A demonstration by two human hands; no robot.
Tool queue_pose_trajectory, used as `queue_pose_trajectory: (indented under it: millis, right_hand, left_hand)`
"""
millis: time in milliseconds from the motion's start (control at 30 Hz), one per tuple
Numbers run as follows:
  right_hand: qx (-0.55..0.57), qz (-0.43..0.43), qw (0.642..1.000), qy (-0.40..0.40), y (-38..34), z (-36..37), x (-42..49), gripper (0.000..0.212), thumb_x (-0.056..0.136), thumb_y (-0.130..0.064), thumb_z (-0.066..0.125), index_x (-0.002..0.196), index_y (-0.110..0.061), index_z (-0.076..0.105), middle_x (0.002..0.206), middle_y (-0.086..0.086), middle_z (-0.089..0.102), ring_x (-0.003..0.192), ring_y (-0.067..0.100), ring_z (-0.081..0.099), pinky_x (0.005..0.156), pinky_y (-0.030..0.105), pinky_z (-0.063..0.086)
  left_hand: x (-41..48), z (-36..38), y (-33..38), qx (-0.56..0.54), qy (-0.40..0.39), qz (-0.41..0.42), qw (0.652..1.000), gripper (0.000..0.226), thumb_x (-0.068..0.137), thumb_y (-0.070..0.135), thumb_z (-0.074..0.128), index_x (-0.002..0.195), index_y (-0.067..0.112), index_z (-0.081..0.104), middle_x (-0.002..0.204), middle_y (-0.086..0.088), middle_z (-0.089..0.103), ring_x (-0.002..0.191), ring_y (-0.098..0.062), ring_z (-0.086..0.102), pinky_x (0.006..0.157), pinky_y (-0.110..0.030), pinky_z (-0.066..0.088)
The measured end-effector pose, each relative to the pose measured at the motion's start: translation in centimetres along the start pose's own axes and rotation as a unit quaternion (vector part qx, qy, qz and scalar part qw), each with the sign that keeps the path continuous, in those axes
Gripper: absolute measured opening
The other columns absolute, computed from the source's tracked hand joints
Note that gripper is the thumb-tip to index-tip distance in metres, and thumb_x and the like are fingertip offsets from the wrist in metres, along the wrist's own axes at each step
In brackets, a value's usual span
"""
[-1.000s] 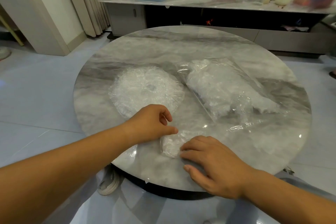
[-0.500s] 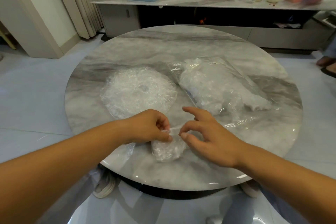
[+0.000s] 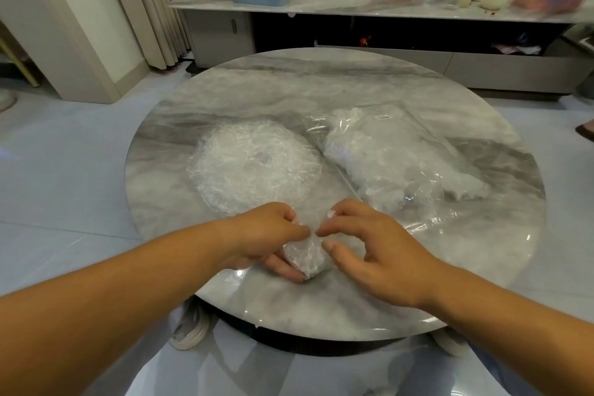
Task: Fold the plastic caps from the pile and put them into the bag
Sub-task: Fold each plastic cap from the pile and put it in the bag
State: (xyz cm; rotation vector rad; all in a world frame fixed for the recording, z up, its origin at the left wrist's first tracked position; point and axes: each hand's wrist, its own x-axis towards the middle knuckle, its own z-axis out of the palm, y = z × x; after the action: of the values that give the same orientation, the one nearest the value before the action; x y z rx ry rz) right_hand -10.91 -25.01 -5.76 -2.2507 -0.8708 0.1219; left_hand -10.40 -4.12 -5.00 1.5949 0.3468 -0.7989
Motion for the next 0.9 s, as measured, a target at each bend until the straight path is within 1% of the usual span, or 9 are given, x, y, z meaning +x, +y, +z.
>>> queue_pose_trajectory:
  millis: [67, 167, 267, 333, 467, 600, 700, 800, 900]
  right_hand:
    - [-0.064, -0.064, 0.996, -0.004, -0.1, 0.4, -0.4, 0.032, 0.096, -0.041, 0.052, 0.114, -0.024, 0.072, 0.112, -0.009, 0.061, 0.099, 0.006, 0.06, 0.084, 0.017, 0.047]
    - [-0.123, -0.104, 0.987, -0.006, 0.3, 1.0, -0.6, 0.031, 0.096, -0.037, 0.055, 0.114, -0.019, 0.072, 0.112, -0.001, 0.066, 0.103, 0.015, 0.061, 0.086, 0.034, 0.053]
    - [-0.12, -0.102, 0.987, -0.038, 0.5, 1.1, -0.8, 0.031, 0.097, -0.041, 0.054, 0.118, -0.023, 0.068, 0.116, -0.008, 0.065, 0.114, 0.013, 0.055, 0.094, 0.036, 0.047]
    - [-0.146, -0.109, 0.982, -0.054, 0.4, 1.3, -1.1, 0.031, 0.097, -0.044, 0.051, 0.119, -0.026, 0.064, 0.116, -0.014, 0.062, 0.118, 0.011, 0.049, 0.097, 0.034, 0.042]
    - [-0.173, -0.11, 0.976, -0.079, 0.2, 1.9, -1.3, 0.038, 0.096, -0.049, 0.046, 0.127, -0.028, 0.057, 0.117, -0.013, 0.059, 0.123, 0.013, 0.043, 0.102, 0.033, 0.036]
    - [-0.127, -0.121, 0.981, -0.078, 0.3, 1.8, -1.4, 0.043, 0.096, -0.042, 0.052, 0.136, -0.026, 0.056, 0.129, -0.011, 0.057, 0.131, 0.012, 0.043, 0.109, 0.034, 0.035]
    - [-0.044, -0.122, 0.991, -0.037, 0.3, 1.5, -1.8, 0.043, 0.094, -0.032, 0.06, 0.136, -0.024, 0.058, 0.148, -0.005, 0.049, 0.143, 0.012, 0.038, 0.117, 0.031, 0.033]
    - [0.021, -0.011, 1.0, 0.018, 0.3, 1.0, -2.3, 0.038, 0.094, -0.048, 0.054, 0.13, -0.037, 0.06, 0.157, -0.014, 0.035, 0.147, 0.001, 0.029, 0.117, 0.018, 0.026]
    - [0.203, 0.15, 0.965, 0.066, -0.5, 0.0, -1.6, 0.026, 0.095, -0.05, 0.056, 0.113, -0.038, 0.071, 0.142, -0.016, 0.054, 0.131, -0.007, 0.047, 0.112, 0.023, 0.04]
  left_hand:
    - [-0.2, 0.1, 0.1, -0.073, -0.051, -0.026, 0.996, 0.024, 0.1, 0.003, 0.051, 0.123, -0.002, 0.056, 0.115, -0.026, 0.069, 0.1, -0.038, 0.073, 0.088, -0.05, 0.059]
    - [-0.4, -0.2, 0.1, -0.175, -0.115, -0.041, 0.977, 0.043, 0.095, 0.002, 0.04, 0.136, -0.008, 0.049, 0.125, -0.029, 0.064, 0.116, -0.044, 0.064, 0.098, -0.05, 0.054]
    - [-0.2, -0.4, -0.2, -0.237, -0.134, -0.019, 0.962, 0.051, 0.095, 0.016, 0.05, 0.14, -0.008, 0.045, 0.123, -0.028, 0.06, 0.118, -0.043, 0.062, 0.102, -0.052, 0.052]
    - [-0.1, -0.1, -0.3, -0.225, -0.125, 0.003, 0.966, 0.042, 0.097, 0.023, 0.057, 0.127, -0.006, 0.056, 0.116, -0.023, 0.065, 0.108, -0.034, 0.066, 0.103, -0.049, 0.051]
    - [0.6, 0.6, -1.0, -0.177, -0.037, 0.049, 0.982, 0.024, 0.095, 0.011, 0.065, 0.116, 0.0, 0.059, 0.096, -0.014, 0.071, 0.087, -0.021, 0.07, 0.091, -0.041, 0.059]
    - [1.0, 0.6, -1.3, -0.176, 0.007, 0.062, 0.982, 0.038, 0.09, 0.002, 0.069, 0.126, 0.002, 0.058, 0.109, -0.019, 0.069, 0.094, -0.025, 0.069, 0.087, -0.037, 0.059]
    - [0.8, 0.5, -0.9, -0.203, 0.013, 0.077, 0.976, 0.032, 0.091, -0.003, 0.065, 0.123, 0.001, 0.059, 0.111, -0.021, 0.069, 0.098, -0.029, 0.07, 0.082, -0.035, 0.061]
    - [0.6, 0.4, -0.3, -0.217, 0.022, 0.103, 0.97, 0.028, 0.092, -0.009, 0.06, 0.119, 0.0, 0.061, 0.115, -0.024, 0.069, 0.101, -0.033, 0.072, 0.079, -0.036, 0.063]
    - [0.2, 0.9, 0.7, -0.247, 0.026, 0.136, 0.959, 0.034, 0.09, -0.012, 0.061, 0.123, -0.002, 0.059, 0.124, -0.027, 0.064, 0.106, -0.039, 0.07, 0.077, -0.04, 0.063]
